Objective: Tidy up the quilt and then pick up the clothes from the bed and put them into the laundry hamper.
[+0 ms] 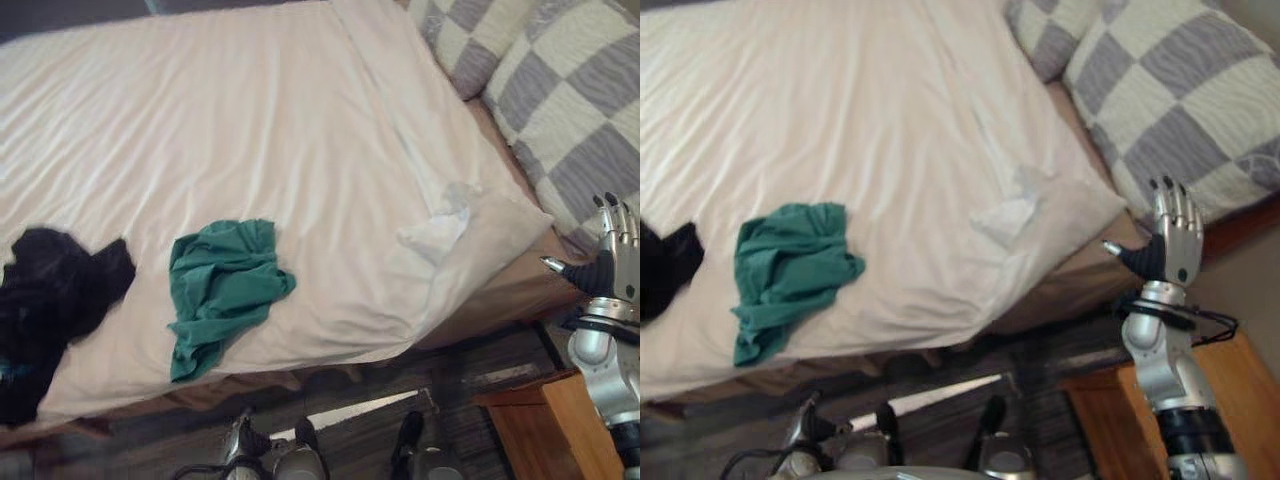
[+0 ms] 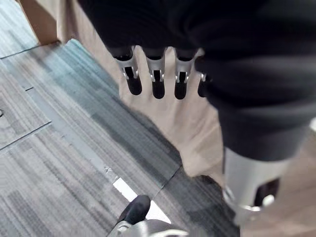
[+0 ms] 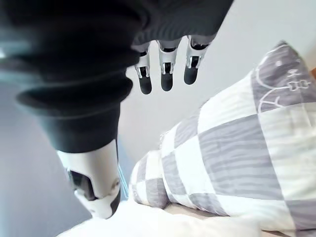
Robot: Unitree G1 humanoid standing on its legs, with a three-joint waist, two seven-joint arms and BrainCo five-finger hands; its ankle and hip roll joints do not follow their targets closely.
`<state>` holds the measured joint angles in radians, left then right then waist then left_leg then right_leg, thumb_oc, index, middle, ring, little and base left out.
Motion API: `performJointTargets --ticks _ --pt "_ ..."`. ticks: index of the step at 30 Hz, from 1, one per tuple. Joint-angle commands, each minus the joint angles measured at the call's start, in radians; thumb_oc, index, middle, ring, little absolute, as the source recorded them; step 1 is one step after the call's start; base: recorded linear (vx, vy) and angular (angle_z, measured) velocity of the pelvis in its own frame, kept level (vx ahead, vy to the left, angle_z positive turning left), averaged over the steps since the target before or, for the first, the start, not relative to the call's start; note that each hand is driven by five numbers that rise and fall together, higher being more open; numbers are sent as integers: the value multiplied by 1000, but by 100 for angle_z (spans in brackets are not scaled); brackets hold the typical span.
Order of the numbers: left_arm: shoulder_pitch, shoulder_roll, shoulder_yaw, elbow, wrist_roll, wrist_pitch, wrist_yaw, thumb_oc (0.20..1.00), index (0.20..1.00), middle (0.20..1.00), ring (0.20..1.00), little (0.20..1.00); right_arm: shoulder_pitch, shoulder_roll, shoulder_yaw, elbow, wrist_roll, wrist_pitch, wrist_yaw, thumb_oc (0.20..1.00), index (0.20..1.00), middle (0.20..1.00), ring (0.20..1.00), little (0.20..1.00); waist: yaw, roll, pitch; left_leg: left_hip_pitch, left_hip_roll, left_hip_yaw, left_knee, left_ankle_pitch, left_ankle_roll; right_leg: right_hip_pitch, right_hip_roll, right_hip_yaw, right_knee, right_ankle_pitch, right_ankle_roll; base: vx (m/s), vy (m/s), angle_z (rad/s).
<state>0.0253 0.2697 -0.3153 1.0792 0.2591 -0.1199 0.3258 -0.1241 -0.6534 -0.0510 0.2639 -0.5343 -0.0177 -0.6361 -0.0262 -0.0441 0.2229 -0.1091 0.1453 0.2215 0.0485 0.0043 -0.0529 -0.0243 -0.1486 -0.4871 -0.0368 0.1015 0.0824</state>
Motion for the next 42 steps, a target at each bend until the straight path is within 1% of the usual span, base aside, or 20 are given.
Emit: performJointTargets --ticks 1,2,4,12,15,16,18,19,23,24,25,26,27,28,29,33,36,38,41,42 --pt "-50 77 -37 2 37 -12 -7 1000 1000 1000 1000 1000 -217 -95 35 119 110 15 -9 1000 1000 1000 1000 1000 7 -11 63 -17 -16 -39 79 -128 6 -57 -47 300 90 -186 98 -158 59 118" --pt "-51 76 -35 2 37 -12 -7 1000 1000 1000 1000 1000 -221 -95 37 122 111 14 -9 1000 1000 1000 1000 1000 7 -11 62 -20 -16 -37 79 -125 7 -62 -47 302 89 -183 98 -24 88 109" --pt "-51 95 -28 7 36 -14 10 1000 1000 1000 1000 1000 -346 -133 97 211 131 29 1 1000 1000 1000 1000 1000 45 4 96 -38 -25 -41 116 -140 3 -71 -70 297 87 -172 95 -64 33 47" --pt "-94 125 -31 9 16 -19 52 1000 1000 1000 1000 1000 -671 -210 274 397 178 41 23 1000 1000 1000 1000 1000 78 42 159 -127 -14 -81 115 -88 -21 -173 -92 249 141 -171 83 -55 -22 -1" --pt "-123 140 -47 8 6 -19 62 1000 1000 1000 1000 1000 -816 -220 390 579 222 54 98 1000 1000 1000 1000 1000 90 50 200 -174 -8 -94 130 -70 -35 -228 -99 234 191 -183 75 -79 -35 19" --pt "-128 140 -49 9 3 -17 64 1000 1000 1000 1000 1000 -834 -207 407 632 243 56 120 200 200 200 200 200 90 50 207 -184 -7 -96 140 -70 -38 -234 -100 228 201 -187 72 -42 -23 5" --pt "-132 137 -52 10 -5 -15 64 1000 1000 1000 1000 1000 -850 -192 411 675 269 59 133 200 200 200 200 200 90 49 212 -187 -5 -98 146 -70 -40 -237 -100 227 209 -190 70 -35 -9 11" --pt "-141 127 -57 22 -15 -10 67 1000 1000 1000 1000 1000 -848 -155 409 731 316 49 144 200 200 200 200 200 87 46 220 -189 -4 -101 158 -73 -41 -237 -100 225 220 -193 70 -40 2 15" --pt "-148 109 -51 42 -18 2 64 1000 1000 1000 1000 1000 -772 -114 372 676 348 33 139 200 200 200 200 200 77 39 218 -171 -4 -101 154 -79 -41 -218 -98 229 211 -196 70 -4 20 6" --pt "-139 86 -29 47 -15 14 60 1000 1000 1000 1000 1000 -587 -88 310 467 297 19 130 200 200 200 200 200 57 34 209 -142 -5 -95 140 -87 -38 -193 -94 230 193 -192 71 12 32 1" --pt "-139 86 -29 47 -15 14 60 1000 1000 1000 1000 1000 -586 -88 309 466 297 20 130 200 200 200 200 200 58 34 209 -142 -5 -95 140 -87 -38 -193 -94 230 193 -192 71 32 37 0" --pt "-129 73 -16 43 -6 21 57 1000 1000 1000 1000 1000 -457 -82 249 330 249 15 128 200 200 200 200 200 44 31 196 -132 -7 -94 129 -87 -35 -179 -93 228 176 -188 72 102 -2 -4" --pt "-106 51 13 35 11 26 48 1000 1000 1000 1000 1000 -229 -85 117 158 163 1 116 200 200 200 200 200 18 26 171 -100 -8 -95 112 -98 -30 -143 -89 224 150 -186 75 96 1 -3" --pt "-105 53 8 35 11 26 48 1000 1000 1000 1000 1000 -217 -84 108 149 161 4 119 570 570 570 570 570 21 25 166 -103 -10 -96 108 -92 -29 -144 -90 222 145 -181 75 183 -18 -2" --pt "-79 40 32 35 37 29 22 1000 1000 1000 1000 1000 6 -46 -44 35 101 -4 98 1000 1000 1000 1000 1000 -12 15 125 -50 -16 -91 67 -99 -19 -95 -83 225 103 -168 82 143 2 3" --pt "-33 32 54 53 70 37 -21 1000 1000 1000 1000 1000 217 31 -187 -63 67 1 96 1000 1000 1000 1000 1000 -47 8 69 18 -22 -64 0 -89 -9 -59 -72 247 50 -141 95 111 33 -15" --pt "-10 26 67 68 78 39 -35 1000 1000 1000 1000 1000 277 43 -256 -93 50 14 75 1000 1000 1000 1000 1000 -62 7 51 46 -22 -44 -21 -91 -6 -53 -69 265 39 -135 101 53 49 -34" --pt "16 12 75 92 82 42 -42 1000 1000 1000 1000 1000 319 74 -376 -166 48 36 6 1000 1000 1000 1000 1000 -83 7 28 78 -21 -22 -34 -100 -2 -50 -66 290 32 -130 108 77 68 -41" --pt "22 5 69 105 88 40 -42 1000 1000 1000 1000 1000 290 75 -429 -236 41 34 -51 1000 1000 1000 1000 1000 -89 7 18 88 -21 -14 -34 -107 1 -51 -64 306 31 -131 108 58 40 -38" --pt "22 6 58 101 91 33 -46 1000 1000 1000 1000 1000 241 71 -437 -316 35 12 -75 837 837 837 837 837 -87 7 11 95 -20 -11 -27 -118 1 -49 -62 314 35 -139 109 34 6 -23"
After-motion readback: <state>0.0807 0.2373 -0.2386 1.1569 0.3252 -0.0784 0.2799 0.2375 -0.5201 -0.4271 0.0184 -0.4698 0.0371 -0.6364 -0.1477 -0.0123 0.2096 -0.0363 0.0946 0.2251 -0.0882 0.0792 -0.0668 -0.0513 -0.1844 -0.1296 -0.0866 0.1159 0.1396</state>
